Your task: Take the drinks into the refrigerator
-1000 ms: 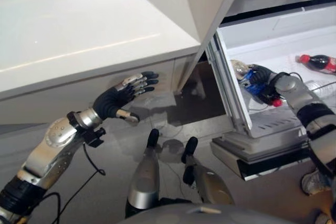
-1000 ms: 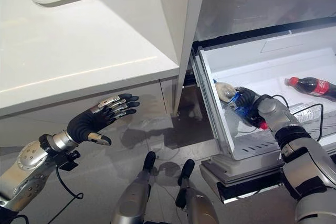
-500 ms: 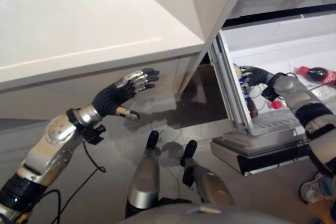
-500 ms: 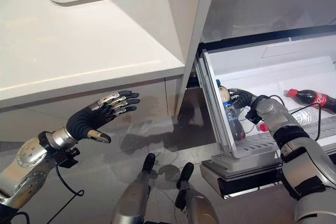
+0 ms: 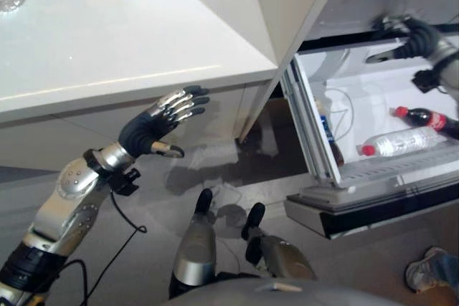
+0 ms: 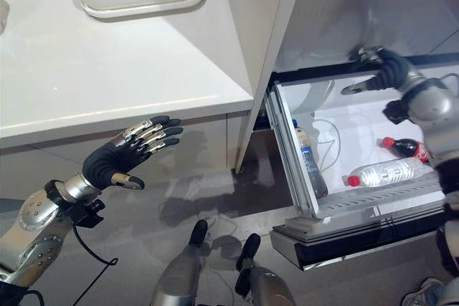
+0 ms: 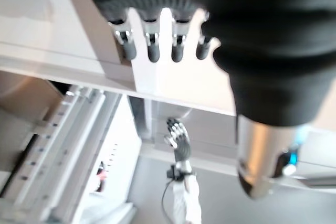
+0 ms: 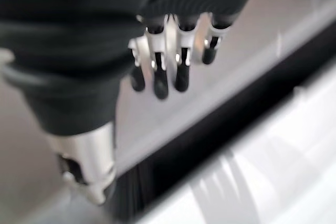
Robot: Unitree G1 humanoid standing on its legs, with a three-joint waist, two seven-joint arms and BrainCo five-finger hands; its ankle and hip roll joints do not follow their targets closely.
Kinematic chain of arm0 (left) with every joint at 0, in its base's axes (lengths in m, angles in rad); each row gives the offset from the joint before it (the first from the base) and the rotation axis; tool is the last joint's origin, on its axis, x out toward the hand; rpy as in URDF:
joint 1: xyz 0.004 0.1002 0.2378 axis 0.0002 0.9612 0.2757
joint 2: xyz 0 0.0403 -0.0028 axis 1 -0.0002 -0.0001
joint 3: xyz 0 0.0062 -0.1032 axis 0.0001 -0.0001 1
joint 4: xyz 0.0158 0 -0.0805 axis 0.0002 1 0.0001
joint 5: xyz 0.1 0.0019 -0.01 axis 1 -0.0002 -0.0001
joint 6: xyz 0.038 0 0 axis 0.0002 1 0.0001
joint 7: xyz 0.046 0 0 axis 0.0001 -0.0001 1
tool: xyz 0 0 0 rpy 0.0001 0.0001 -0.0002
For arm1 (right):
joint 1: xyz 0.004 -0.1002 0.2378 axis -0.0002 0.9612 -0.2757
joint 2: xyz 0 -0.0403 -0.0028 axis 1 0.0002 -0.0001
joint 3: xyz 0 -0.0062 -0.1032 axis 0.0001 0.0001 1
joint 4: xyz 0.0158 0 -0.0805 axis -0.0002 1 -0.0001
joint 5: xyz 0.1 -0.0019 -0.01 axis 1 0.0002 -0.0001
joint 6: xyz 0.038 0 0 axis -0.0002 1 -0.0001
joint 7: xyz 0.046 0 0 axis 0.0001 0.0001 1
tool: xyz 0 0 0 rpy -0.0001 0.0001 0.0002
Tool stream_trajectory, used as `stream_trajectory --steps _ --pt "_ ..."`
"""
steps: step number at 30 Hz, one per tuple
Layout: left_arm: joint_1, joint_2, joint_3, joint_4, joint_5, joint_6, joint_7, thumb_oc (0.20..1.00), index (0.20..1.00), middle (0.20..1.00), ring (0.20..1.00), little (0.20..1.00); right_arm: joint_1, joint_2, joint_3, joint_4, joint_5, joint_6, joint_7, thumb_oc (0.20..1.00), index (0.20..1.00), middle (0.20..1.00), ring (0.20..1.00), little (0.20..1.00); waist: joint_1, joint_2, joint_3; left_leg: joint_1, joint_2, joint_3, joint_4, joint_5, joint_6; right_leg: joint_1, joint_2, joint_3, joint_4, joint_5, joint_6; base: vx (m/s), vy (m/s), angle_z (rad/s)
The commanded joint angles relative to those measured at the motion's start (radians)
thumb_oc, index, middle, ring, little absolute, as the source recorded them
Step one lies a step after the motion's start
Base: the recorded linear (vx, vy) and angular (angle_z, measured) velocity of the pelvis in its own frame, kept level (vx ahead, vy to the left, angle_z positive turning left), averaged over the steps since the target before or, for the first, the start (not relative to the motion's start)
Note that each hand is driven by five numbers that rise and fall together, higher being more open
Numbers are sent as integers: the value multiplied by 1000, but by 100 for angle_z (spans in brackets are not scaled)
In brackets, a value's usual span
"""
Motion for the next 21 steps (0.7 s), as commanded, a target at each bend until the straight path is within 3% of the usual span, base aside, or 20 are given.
stream_trajectory --steps 1,6,8,21 --pt "74 -53 49 -29 45 -62 16 1000 1000 1000 1000 1000 149 18 -130 -125 28 -86 -100 1000 1000 1000 1000 1000 -38 -27 -118 68 23 76 -25 -83 14 14 -17 8 101 -58 86 61 47 -15" --pt "123 -112 93 -13 77 -75 29 1000 1000 1000 1000 1000 336 126 -305 -284 15 -119 -117 1000 1000 1000 1000 1000 -58 -24 -144 102 20 120 -26 -102 23 29 -9 59 88 -54 91 81 59 -31" --pt "155 -160 128 -6 101 -86 42 1000 1000 1000 1000 1000 442 211 -382 -376 -10 -132 -120 1000 1000 1000 1000 1000 -76 -15 -156 130 20 155 -27 -117 31 32 -3 96 92 -55 94 84 75 -50" --pt "233 -279 212 -1 162 -125 59 1000 1000 1000 1000 1000 720 468 -527 -512 -67 -166 -109 1000 1000 1000 1000 1000 -131 27 -202 205 12 230 -28 -156 50 44 7 183 112 -69 103 47 46 -25"
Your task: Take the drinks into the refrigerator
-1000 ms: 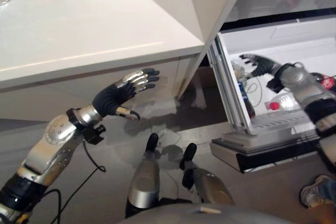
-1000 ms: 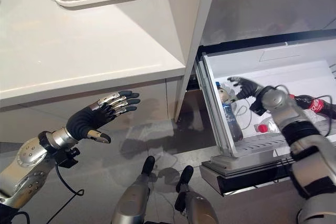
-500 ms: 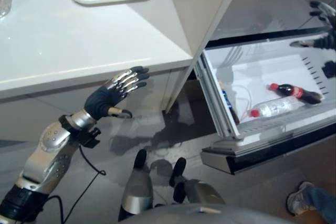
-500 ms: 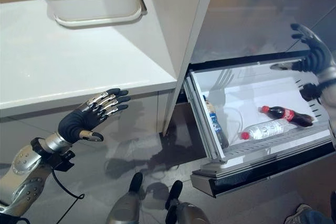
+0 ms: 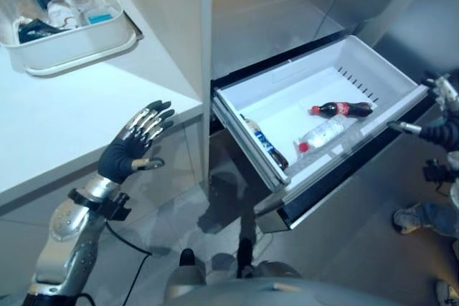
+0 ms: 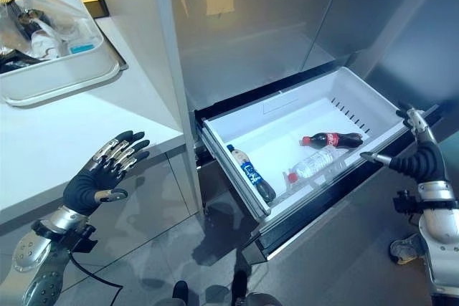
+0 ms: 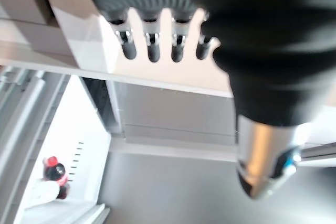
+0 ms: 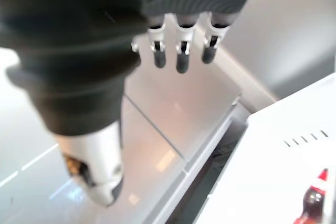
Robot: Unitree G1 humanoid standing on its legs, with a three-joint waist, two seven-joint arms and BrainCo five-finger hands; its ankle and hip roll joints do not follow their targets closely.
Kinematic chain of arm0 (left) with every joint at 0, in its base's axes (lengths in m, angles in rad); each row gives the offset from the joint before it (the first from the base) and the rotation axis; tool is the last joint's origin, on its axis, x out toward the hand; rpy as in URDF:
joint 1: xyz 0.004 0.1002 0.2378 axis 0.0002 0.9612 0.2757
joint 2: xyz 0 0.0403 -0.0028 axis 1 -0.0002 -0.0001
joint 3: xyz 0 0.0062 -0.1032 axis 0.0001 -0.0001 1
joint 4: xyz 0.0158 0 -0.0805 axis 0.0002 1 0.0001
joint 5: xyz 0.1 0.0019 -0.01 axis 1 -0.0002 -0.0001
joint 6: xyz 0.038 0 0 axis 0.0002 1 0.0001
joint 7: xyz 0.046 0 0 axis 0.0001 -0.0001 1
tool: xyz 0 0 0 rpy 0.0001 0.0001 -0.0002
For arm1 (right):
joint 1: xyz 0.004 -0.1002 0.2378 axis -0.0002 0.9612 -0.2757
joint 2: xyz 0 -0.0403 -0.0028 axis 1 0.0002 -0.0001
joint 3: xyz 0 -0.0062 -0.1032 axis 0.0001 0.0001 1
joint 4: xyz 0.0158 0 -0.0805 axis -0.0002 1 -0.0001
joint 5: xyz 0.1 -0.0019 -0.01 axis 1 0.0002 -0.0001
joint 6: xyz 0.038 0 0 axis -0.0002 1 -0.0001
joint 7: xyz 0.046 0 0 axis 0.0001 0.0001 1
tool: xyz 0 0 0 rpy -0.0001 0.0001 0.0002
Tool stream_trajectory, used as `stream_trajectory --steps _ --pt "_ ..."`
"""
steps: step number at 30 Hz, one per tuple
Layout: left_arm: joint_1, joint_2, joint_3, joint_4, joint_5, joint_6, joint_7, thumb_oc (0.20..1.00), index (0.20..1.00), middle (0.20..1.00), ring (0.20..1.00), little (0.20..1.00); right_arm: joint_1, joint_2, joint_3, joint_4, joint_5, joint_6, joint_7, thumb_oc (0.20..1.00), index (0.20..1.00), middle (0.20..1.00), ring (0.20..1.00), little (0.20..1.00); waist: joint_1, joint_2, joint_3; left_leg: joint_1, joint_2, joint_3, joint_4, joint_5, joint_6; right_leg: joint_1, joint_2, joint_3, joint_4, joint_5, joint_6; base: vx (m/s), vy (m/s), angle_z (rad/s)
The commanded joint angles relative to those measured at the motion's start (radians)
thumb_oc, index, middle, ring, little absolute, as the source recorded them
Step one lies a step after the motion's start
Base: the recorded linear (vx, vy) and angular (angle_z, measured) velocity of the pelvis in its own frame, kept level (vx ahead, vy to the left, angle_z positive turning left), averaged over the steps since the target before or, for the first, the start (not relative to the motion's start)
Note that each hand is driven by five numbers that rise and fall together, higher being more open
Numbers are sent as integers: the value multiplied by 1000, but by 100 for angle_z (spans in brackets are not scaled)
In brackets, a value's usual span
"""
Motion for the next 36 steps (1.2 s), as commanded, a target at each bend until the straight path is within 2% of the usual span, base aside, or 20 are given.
stream_trajectory --steps 1,11,12,13,14,15,26,36 --pt "30 -12 57 -12 41 -81 12 1000 1000 1000 1000 1000 -17 19 -74 -16 -14 -64 -14 1000 1000 1000 1000 1000 6 -4 -31 60 -14 31 6 -105 51 2 -32 -7 121 -72 99 -11 20 -16" --pt "84 -60 105 0 82 -102 20 1000 1000 1000 1000 1000 121 96 -42 104 -24 -53 34 1000 1000 1000 1000 1000 -18 18 -38 74 -24 58 6 -101 58 -1 -38 26 122 -58 103 -12 25 -13" --pt "90 -65 105 4 83 -103 20 1000 1000 1000 1000 1000 127 113 -16 160 -14 -45 41 818 818 818 818 818 -20 25 -41 81 -25 59 3 -110 60 6 -39 30 120 -66 106 -14 11 -7" --pt "91 -64 106 4 83 -103 20 1000 1000 1000 1000 1000 125 111 -13 165 -13 -47 40 715 715 715 715 715 -21 24 -41 81 -25 59 3 -110 60 7 -39 30 119 -66 106 16 25 -9" --pt "91 -67 107 3 81 -102 19 1000 1000 1000 1000 1000 128 117 -2 186 -8 -45 43 357 357 357 357 357 -22 27 -42 83 -27 59 2 -110 61 7 -40 32 120 -64 106 -32 23 -7" --pt "85 -76 101 8 81 -107 27 1000 1000 1000 1000 1000 128 130 31 244 8 -43 47 200 200 200 200 200 -24 31 -40 86 -29 59 2 -111 62 7 -43 34 122 -62 109 -32 22 -7" --pt "56 -90 69 10 100 -126 56 1000 1000 1000 1000 1000 63 119 203 427 -23 -24 46 200 200 200 200 200 -14 48 -36 89 -45 54 1 -108 68 16 -63 35 119 -52 113 -17 12 -1" --pt "-6 -81 14 -8 102 -136 74 1000 1000 1000 1000 1000 -94 71 354 557 -62 -2 25 200 200 200 200 200 24 60 -38 90 -54 31 1 -104 70 32 -80 9 118 -50 114 -3 1 4"
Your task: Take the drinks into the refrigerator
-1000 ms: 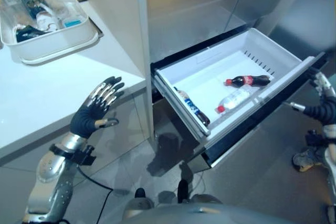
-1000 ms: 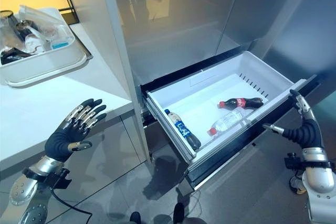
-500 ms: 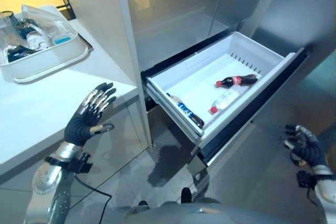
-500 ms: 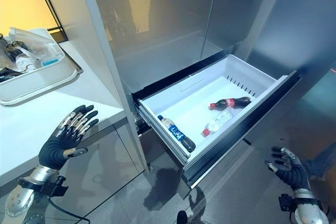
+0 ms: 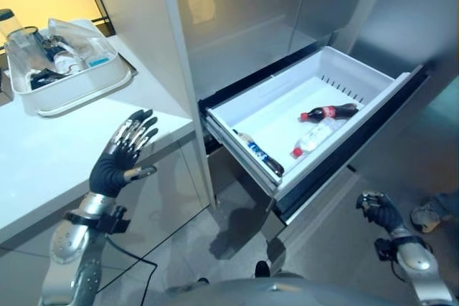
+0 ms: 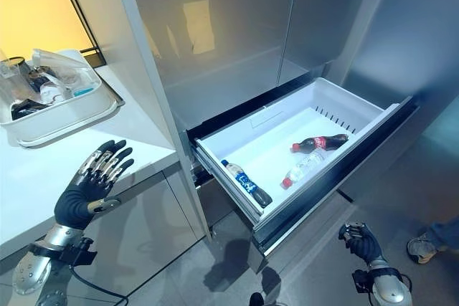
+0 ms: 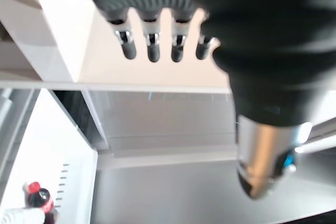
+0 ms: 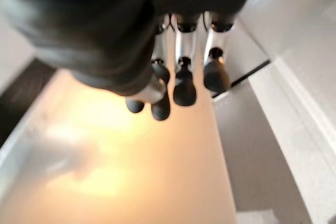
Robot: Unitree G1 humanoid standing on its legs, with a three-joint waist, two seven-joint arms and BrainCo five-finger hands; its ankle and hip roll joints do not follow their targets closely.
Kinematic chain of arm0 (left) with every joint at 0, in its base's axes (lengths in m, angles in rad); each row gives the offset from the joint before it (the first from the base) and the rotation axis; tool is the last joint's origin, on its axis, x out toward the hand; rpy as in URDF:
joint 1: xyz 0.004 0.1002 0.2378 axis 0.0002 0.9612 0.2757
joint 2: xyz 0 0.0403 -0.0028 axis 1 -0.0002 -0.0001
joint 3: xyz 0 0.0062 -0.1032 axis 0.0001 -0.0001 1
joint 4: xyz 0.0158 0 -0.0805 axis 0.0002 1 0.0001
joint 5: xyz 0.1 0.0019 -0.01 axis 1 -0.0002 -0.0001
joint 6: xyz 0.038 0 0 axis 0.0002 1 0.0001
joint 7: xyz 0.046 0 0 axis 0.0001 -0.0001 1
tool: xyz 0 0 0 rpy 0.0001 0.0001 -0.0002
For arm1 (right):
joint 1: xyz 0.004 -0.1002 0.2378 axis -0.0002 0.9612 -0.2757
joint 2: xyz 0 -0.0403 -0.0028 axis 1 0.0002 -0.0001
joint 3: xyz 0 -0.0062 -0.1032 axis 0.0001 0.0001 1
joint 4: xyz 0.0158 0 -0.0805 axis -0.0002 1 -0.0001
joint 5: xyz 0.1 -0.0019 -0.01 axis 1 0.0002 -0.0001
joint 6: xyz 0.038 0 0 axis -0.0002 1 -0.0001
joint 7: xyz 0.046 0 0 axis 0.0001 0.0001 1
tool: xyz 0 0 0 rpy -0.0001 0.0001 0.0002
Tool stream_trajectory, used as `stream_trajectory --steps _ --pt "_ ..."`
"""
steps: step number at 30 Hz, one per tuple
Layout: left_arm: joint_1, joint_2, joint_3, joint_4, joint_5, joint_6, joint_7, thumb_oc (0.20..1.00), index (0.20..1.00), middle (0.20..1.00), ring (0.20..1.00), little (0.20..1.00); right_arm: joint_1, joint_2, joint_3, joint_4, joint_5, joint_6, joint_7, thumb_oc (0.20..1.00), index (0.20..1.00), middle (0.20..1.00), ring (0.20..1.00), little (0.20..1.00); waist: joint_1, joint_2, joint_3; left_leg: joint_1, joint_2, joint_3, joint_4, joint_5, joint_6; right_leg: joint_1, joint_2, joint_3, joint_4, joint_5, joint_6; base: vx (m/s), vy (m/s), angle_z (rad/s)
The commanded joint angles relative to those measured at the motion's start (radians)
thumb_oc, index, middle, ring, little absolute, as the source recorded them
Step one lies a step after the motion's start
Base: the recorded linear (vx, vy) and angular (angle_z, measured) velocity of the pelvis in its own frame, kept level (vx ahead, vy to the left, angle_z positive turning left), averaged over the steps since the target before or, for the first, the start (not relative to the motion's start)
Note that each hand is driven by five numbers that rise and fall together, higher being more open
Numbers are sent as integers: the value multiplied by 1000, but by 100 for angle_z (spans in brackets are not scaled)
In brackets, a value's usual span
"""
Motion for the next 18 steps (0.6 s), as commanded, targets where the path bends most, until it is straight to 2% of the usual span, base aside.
stream_trajectory --steps 1,18 --pt "-68 20 -15 -17 8 -68 15 1000 1000 1000 1000 1000 -140 -72 25 24 -13 -21 -26 200 200 200 200 200 36 -30 13 25 -50 -22 6 -84 56 -16 -74 -42 124 -54 104 -4 -3 5" --pt "-107 52 -92 -49 -33 -56 21 1000 1000 1000 1000 1000 -509 -197 194 152 13 10 -42 200 200 200 200 200 133 -42 10 24 -52 -67 9 -78 57 15 -85 -97 120 -57 100 9 -13 8"
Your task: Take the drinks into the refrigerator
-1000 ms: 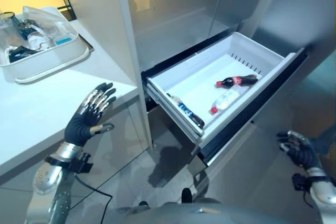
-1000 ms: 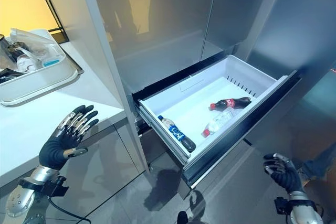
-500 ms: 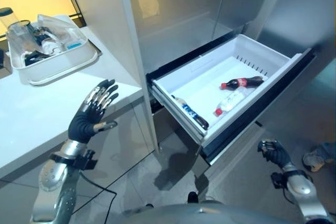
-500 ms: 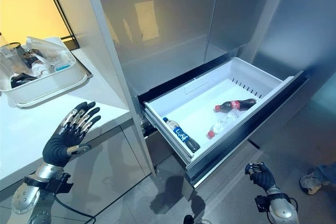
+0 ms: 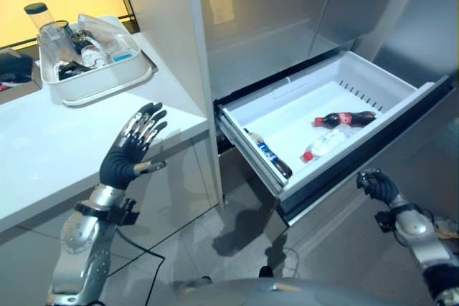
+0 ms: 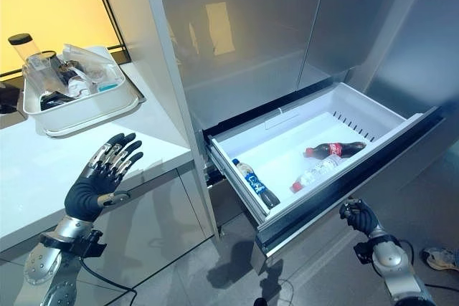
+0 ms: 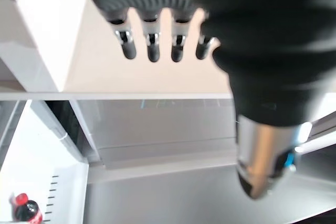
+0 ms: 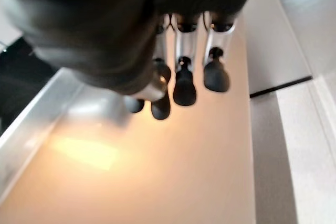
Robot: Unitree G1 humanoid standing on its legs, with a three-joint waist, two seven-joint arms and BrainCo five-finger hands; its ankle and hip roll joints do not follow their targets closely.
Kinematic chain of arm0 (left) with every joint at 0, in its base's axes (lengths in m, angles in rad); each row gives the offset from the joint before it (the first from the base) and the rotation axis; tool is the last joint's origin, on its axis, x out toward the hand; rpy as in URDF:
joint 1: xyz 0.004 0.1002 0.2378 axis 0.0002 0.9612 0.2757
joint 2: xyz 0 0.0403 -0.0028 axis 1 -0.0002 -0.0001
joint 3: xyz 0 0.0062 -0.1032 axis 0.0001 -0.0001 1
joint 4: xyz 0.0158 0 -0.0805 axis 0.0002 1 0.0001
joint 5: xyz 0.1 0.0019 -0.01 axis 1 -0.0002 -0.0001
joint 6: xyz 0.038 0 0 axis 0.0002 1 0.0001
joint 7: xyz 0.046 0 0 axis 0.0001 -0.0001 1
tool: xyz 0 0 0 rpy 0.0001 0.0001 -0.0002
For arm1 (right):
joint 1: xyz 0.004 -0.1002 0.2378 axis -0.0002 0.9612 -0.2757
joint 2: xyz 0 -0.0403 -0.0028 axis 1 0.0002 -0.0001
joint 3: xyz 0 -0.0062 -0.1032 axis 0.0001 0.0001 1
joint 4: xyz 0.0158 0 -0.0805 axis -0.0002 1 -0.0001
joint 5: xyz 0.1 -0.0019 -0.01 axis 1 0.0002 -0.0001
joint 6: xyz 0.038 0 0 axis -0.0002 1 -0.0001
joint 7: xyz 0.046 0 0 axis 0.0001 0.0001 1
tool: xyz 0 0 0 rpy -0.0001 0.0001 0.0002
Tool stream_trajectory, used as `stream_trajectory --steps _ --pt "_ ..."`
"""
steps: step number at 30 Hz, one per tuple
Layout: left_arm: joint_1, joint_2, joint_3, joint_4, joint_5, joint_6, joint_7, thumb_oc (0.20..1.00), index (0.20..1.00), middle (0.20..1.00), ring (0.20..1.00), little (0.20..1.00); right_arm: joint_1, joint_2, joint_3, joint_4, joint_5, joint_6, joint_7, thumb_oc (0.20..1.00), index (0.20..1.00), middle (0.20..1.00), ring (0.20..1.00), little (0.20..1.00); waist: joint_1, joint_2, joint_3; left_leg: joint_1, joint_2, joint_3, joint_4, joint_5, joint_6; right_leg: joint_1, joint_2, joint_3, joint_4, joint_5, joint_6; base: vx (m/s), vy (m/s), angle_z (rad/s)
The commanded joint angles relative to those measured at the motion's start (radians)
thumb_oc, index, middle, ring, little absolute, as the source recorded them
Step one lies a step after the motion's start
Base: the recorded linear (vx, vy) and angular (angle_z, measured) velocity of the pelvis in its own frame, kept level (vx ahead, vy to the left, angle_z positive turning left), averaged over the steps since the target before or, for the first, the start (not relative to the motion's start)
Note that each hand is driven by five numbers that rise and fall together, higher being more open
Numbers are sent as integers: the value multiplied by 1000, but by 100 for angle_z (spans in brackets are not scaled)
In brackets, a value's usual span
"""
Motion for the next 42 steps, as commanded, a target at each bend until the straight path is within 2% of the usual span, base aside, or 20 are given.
stream_trajectory --steps 1,8,9,13,18,25,31,38,39,40,41,42 --pt "-62 52 -56 -51 -43 -51 5 1000 1000 1000 1000 1000 -279 -13 71 3 38 -63 -14 200 200 200 200 200 88 -41 0 9 -53 -16 10 -77 59 -41 -83 -46 158 -60 100 5 -7 4" --pt "-79 59 -81 -58 -58 -39 17 1000 1000 1000 1000 1000 -513 3 211 46 55 -43 -9 200 200 200 200 200 126 -47 7 3 -51 -26 12 -72 58 -37 -84 -63 159 -62 97 4 -3 3" --pt "-88 58 -96 -57 -63 -36 24 1000 1000 1000 1000 1000 -595 21 248 66 62 -40 -15 200 200 200 200 200 139 -49 9 1 -50 -29 14 -70 57 -35 -84 -65 158 -62 95 7 -8 3" --pt "-103 59 -109 -56 -66 -37 35 1000 1000 1000 1000 1000 -724 67 317 91 88 -36 -7 200 200 200 200 200 157 -51 11 -1 -49 -31 17 -68 57 -33 -85 -71 155 -62 94 7 -6 7" --pt "-115 66 -107 -54 -68 -37 52 1000 1000 1000 1000 1000 -833 121 358 98 109 -32 -17 200 200 200 200 200 171 -52 11 -1 -50 -28 24 -70 58 -31 -85 -70 155 -62 93 2 7 8" --pt "-116 60 -94 -49 -54 -35 58 1000 1000 1000 1000 1000 -713 136 306 8 130 -33 -21 200 200 200 200 200 165 -54 11 -5 -55 -33 24 -73 62 -31 -92 -73 158 -63 97 -3 18 12" --pt "-114 35 -69 -32 -32 -51 77 1000 1000 1000 1000 1000 -485 150 154 -128 157 -73 -55 200 200 200 200 200 139 -53 18 -7 -57 -34 19 -73 67 -41 -96 -66 162 -59 100 0 0 0" --pt "-112 3 -53 -10 -2 -74 92 1000 1000 1000 1000 1000 -269 192 36 -242 163 -124 -62 200 200 200 200 200 105 -50 18 -1 -56 -27 16 -77 68 -45 -94 -60 165 -63 101 4 8 -2" --pt "-112 -2 -48 -8 9 -82 97 1000 1000 1000 1000 1000 -218 202 15 -273 170 -136 -58 269 269 269 269 269 93 -49 19 1 -54 -24 15 -78 68 -45 -93 -57 165 -64 101 3 18 -4" --pt "-111 -1 -49 -8 10 -82 97 1000 1000 1000 1000 1000 -215 202 13 -276 170 -135 -58 269 269 269 269 269 93 -49 18 1 -54 -24 15 -78 68 -45 -93 -57 165 -64 101 6 21 -6" --pt "-111 -9 -45 -10 17 -88 106 1000 1000 1000 1000 1000 -172 228 -9 -301 192 -148 -60 1000 1000 1000 1000 1000 80 -48 18 4 -54 -19 15 -80 67 -46 -92 -53 164 -65 101 5 12 -4" --pt "-110 -8 -46 -10 18 -88 106 1000 1000 1000 1000 1000 -168 228 -10 -304 192 -147 -59 1000 1000 1000 1000 1000 81 -48 17 5 -53 -19 14 -80 67 -45 -92 -53 164 -65 101 0 16 -8"
